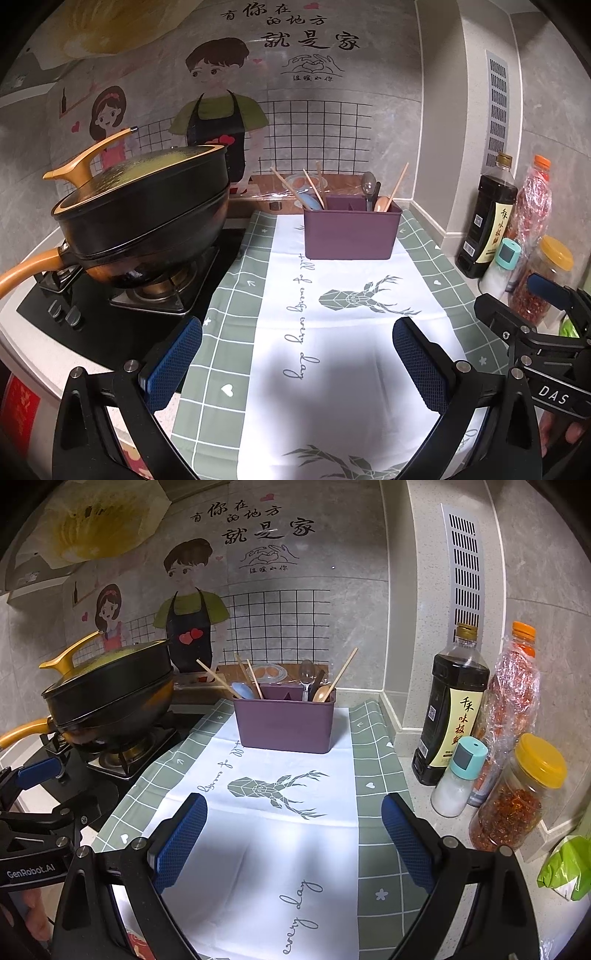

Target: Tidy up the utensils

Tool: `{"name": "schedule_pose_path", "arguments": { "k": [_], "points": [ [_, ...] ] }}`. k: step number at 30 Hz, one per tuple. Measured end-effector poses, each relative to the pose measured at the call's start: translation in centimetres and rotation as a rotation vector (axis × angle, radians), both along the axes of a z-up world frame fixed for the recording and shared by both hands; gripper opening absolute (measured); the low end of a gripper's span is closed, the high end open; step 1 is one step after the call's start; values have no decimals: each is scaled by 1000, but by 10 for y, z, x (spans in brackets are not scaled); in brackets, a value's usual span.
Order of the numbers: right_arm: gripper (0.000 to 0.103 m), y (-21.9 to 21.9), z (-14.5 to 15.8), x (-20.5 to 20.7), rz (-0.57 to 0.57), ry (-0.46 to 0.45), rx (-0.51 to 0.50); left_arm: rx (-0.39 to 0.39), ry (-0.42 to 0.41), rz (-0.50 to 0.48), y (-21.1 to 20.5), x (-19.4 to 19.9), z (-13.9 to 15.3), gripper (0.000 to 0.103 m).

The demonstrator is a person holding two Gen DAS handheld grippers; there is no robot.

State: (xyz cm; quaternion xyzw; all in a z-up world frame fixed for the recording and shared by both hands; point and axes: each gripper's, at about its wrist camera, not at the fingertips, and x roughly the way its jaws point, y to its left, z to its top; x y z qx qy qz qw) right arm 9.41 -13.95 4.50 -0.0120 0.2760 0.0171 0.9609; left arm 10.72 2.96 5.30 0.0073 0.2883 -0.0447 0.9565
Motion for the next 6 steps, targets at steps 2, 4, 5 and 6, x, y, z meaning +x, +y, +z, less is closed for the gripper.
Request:
{"name": "schedule_pose_path", "arguments": {
  "k": [2,4,5,6],
  "points": [
    [94,-1,-1,1,1,1,0,1,-4,0,0,1,0,102],
    [94,-2,-1,1,3,1,0,8,-7,0,0,1,-1,103],
    [94,-2,-1,1,3,-1,-1,10,-8,2,0,2,-1,103],
    [94,-1,-1,1,2,0,0,8,-7,0,0,2,-1,103]
  ]
}}
